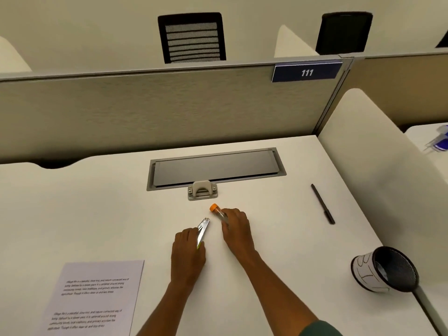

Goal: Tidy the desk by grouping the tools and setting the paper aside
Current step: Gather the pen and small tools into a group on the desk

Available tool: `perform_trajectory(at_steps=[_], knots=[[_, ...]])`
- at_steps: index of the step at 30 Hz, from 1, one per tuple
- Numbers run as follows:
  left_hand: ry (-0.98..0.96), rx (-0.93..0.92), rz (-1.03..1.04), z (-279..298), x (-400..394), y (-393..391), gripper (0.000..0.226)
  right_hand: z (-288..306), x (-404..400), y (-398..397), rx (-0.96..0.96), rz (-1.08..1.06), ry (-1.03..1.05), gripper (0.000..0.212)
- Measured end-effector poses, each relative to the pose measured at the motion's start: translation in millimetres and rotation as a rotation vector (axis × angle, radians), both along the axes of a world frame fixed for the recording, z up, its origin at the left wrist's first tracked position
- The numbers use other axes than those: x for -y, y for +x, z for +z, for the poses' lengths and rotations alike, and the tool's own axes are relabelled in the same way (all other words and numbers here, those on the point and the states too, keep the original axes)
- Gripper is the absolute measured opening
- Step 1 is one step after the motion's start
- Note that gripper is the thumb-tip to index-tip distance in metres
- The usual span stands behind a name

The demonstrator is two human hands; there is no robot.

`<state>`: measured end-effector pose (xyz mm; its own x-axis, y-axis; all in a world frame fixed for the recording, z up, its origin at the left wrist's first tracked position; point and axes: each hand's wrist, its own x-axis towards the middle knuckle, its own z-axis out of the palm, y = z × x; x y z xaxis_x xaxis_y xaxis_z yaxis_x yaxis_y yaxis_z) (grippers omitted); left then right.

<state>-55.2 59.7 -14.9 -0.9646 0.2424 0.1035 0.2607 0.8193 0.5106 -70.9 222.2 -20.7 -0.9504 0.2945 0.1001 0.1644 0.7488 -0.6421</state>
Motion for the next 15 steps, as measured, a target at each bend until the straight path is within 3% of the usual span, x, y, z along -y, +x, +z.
perform_trajectory(at_steps=[8, 15], knots=[[0.225, 0.108, 0.078, 22.1, -40.4, -5.6, 0.043, 17.7, -63.8, 16.7, -0.018, -0.199, 0.003, 0.031], [0.299, 0.139, -0.083, 29.6, -114.4, -7.1, 0.042, 31.8, -143.0, 45.3, -0.015, -0.429, 0.003, 0.032]])
